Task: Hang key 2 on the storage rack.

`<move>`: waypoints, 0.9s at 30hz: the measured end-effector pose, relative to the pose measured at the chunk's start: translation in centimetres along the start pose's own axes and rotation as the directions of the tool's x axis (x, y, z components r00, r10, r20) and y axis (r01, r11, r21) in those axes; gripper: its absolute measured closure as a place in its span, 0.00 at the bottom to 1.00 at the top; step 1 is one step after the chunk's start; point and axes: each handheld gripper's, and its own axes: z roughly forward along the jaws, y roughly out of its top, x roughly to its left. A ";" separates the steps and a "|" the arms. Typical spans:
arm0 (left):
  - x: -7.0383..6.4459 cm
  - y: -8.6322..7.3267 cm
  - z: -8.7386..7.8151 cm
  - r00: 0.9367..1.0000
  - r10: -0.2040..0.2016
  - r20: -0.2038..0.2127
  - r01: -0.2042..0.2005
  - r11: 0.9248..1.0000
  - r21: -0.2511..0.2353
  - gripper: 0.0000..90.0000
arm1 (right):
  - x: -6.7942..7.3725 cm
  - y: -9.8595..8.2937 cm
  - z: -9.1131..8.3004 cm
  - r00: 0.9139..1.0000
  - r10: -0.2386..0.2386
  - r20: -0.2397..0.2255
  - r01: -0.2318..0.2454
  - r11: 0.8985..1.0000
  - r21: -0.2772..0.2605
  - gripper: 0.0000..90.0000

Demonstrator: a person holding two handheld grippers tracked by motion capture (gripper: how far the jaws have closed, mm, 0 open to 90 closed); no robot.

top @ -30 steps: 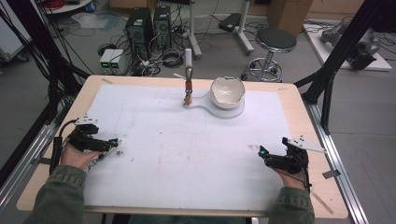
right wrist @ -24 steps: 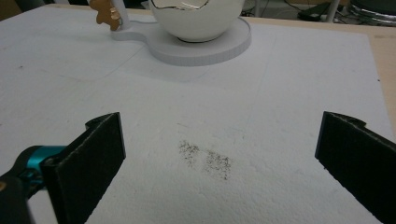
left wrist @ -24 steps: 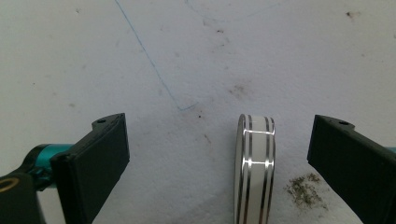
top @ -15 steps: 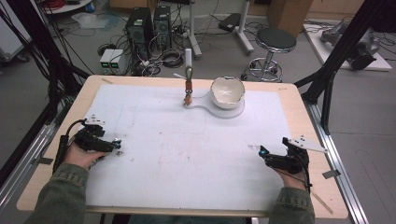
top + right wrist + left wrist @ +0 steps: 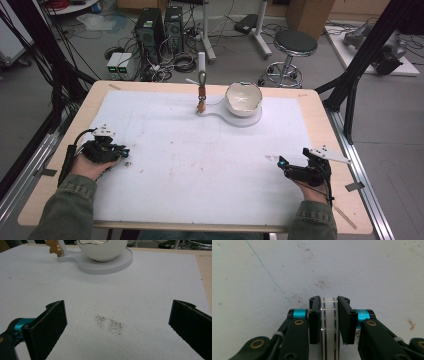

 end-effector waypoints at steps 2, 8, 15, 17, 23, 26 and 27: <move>0.0 0.0 0.0 1.000 0.005 -0.003 -0.005 1.000 0.001 0.81 | 0.0 0.0 0.0 1.000 0.006 -0.001 -0.006 1.000 -0.002 0.01; -0.1 0.2 -1.2 0.999 -0.011 -0.034 0.009 0.998 -0.070 0.81 | 0.1 0.0 -0.1 1.000 0.005 -0.002 -0.005 1.000 -0.006 0.01; -0.3 1.7 -2.1 0.999 0.002 -0.032 -0.004 0.997 -0.076 0.81 | 0.2 0.0 -0.2 1.000 -0.001 -0.008 0.001 1.000 -0.006 0.01; -0.2 2.3 -2.5 1.000 -0.016 -0.024 0.013 0.995 -0.100 0.81 | 0.2 0.0 -0.2 1.000 -0.001 -0.008 0.001 1.000 -0.005 0.01; 0.2 3.4 -3.5 0.998 -0.056 -0.029 0.051 0.986 -0.160 0.81 | 0.1 -0.1 -0.4 1.000 0.013 -0.005 -0.013 1.000 -0.016 0.01; 0.3 4.1 -4.2 0.998 -0.062 -0.023 0.057 0.980 -0.189 0.81 | 0.1 -0.1 -0.4 1.000 0.012 -0.006 -0.012 1.000 -0.016 0.01; 0.3 4.3 -4.3 0.998 -0.066 -0.015 0.062 0.977 -0.204 0.81 | 0.1 -0.1 -0.4 1.000 0.012 -0.006 -0.012 1.000 -0.016 0.01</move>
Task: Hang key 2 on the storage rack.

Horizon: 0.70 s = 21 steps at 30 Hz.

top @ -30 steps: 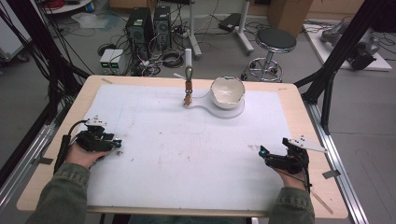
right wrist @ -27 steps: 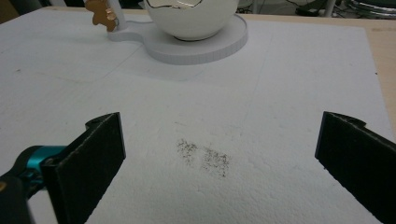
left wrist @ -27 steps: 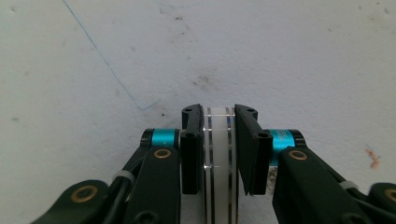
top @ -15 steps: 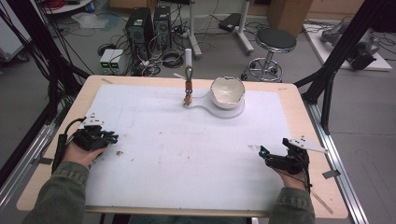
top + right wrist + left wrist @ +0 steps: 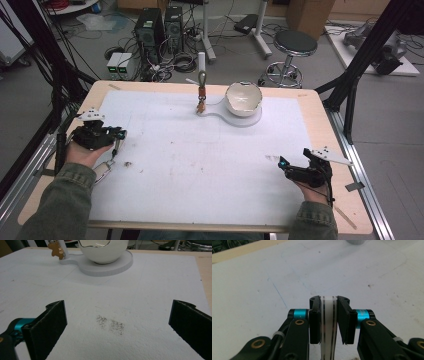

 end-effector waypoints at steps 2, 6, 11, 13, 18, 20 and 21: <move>0.1 0.5 -0.2 1.000 0.001 0.008 -0.001 1.000 -0.006 0.82 | 0.0 0.0 0.0 1.000 0.001 -0.002 -0.001 1.000 -0.001 0.01; 0.0 1.7 -0.1 1.000 -0.021 0.017 0.022 1.000 -0.021 0.82 | 0.0 0.0 0.0 1.000 0.002 -0.004 -0.002 1.000 -0.006 0.01; 0.1 2.6 -0.3 0.999 -0.036 0.025 0.037 0.998 -0.045 0.82 | -0.1 0.0 -0.1 1.000 0.007 -0.001 -0.007 1.000 -0.007 0.01; 0.1 3.2 -0.4 0.999 -0.039 0.022 0.040 0.997 -0.062 0.82 | -0.1 0.0 -0.1 1.000 0.007 -0.001 -0.007 1.000 -0.008 0.01; 0.2 4.7 -0.6 0.998 -0.050 0.029 0.053 0.994 -0.096 0.82 | -0.1 0.0 -0.1 1.000 0.011 -0.005 -0.011 1.000 -0.010 0.01; 0.2 5.3 -0.6 0.999 -0.043 0.031 0.046 0.994 -0.102 0.82 | -0.1 0.0 -0.1 1.000 0.010 -0.005 -0.010 1.000 -0.010 0.01; 0.2 5.6 -0.6 0.999 -0.041 0.030 0.044 0.993 -0.105 0.82 | -0.1 0.0 -0.1 1.000 0.010 -0.007 -0.010 1.000 -0.009 0.01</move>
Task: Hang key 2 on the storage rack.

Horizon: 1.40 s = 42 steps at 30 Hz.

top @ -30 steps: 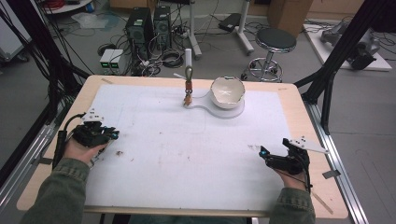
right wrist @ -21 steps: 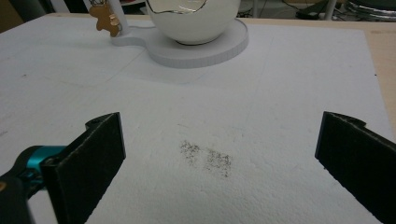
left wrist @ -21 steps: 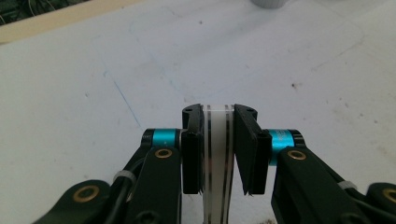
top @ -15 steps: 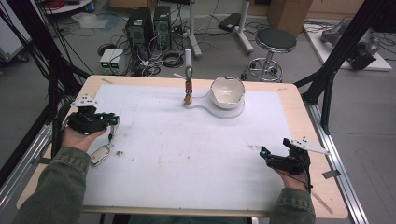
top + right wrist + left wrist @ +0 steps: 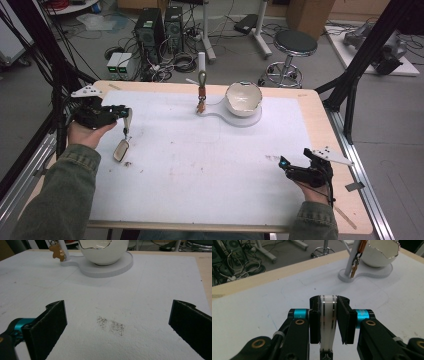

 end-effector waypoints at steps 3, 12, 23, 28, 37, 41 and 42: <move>-0.1 0.8 0.2 1.000 0.003 0.001 -0.003 1.000 -0.014 0.82 | 0.0 0.0 0.0 1.000 -0.002 -0.002 0.002 1.000 0.003 0.01; 0.2 2.8 1.0 1.000 -0.020 -0.002 0.020 0.998 -0.067 0.82 | -0.1 -0.1 0.0 1.000 0.006 -0.003 -0.006 1.000 0.004 0.01; -0.2 5.7 2.5 1.000 0.013 -0.004 -0.013 0.995 -0.097 0.82 | -0.2 -0.1 0.0 1.000 0.006 -0.011 -0.006 1.000 0.004 0.01; 0.0 7.0 2.8 1.000 -0.020 -0.003 0.020 0.991 -0.135 0.82 | -0.2 -0.2 -0.1 1.000 0.010 -0.010 -0.010 1.000 0.007 0.01; 0.4 8.4 3.3 0.996 -0.086 0.006 0.085 0.973 -0.216 0.82 | -0.3 -0.3 -0.1 1.000 0.012 -0.015 -0.012 1.000 0.008 0.01; -0.1 9.6 3.7 0.998 -0.069 -0.001 0.067 0.974 -0.218 0.82 | -0.3 -0.3 -0.1 1.000 0.012 -0.017 -0.011 1.000 0.009 0.01; -0.2 9.9 3.8 0.998 -0.059 -0.008 0.056 0.975 -0.215 0.82 | -0.3 -0.3 -0.1 1.000 0.015 -0.018 -0.014 1.000 0.010 0.01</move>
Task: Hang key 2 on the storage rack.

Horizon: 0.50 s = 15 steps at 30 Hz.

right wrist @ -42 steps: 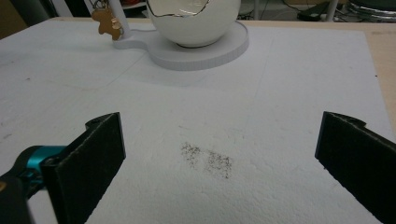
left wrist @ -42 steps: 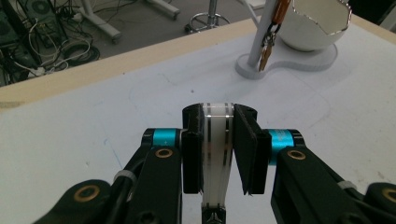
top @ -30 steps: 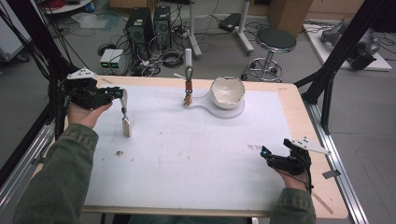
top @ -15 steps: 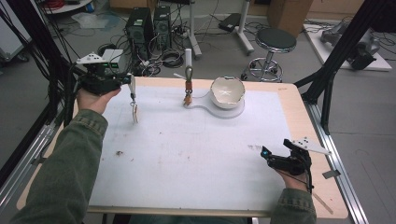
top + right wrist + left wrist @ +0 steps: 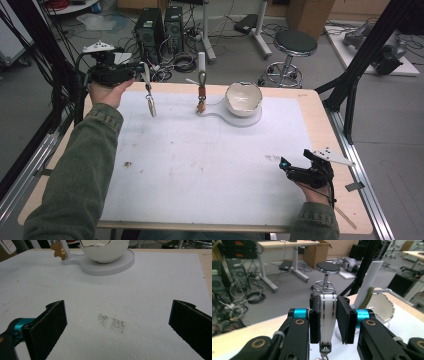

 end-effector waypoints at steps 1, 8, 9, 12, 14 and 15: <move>-0.1 0.3 0.2 1.000 0.005 -0.003 -0.005 1.000 0.002 0.82 | 0.0 0.0 0.0 1.000 0.000 0.000 0.000 1.000 0.000 0.01; -0.6 1.5 1.5 0.999 0.029 -0.015 -0.029 1.000 0.009 0.82 | -0.1 0.0 -0.1 1.000 -0.003 -0.002 0.003 1.000 -0.002 0.01; -0.6 1.6 1.8 0.999 0.032 -0.017 -0.032 0.999 0.013 0.82 | -0.1 -0.1 -0.2 1.000 0.000 0.000 0.000 1.000 -0.002 0.01; -0.9 1.9 2.5 0.999 0.038 -0.027 -0.038 0.999 0.016 0.82 | -0.1 -0.1 -0.2 1.000 -0.001 -0.001 0.001 1.000 -0.004 0.01; -1.1 2.1 3.0 0.999 0.038 -0.026 -0.038 0.999 0.012 0.82 | -0.2 -0.1 -0.2 1.000 -0.002 -0.001 0.002 1.000 -0.005 0.01; -1.2 2.2 3.2 0.999 0.036 -0.022 -0.036 0.999 0.005 0.82 | -0.2 -0.1 -0.2 1.000 0.001 -0.003 -0.001 1.000 -0.004 0.01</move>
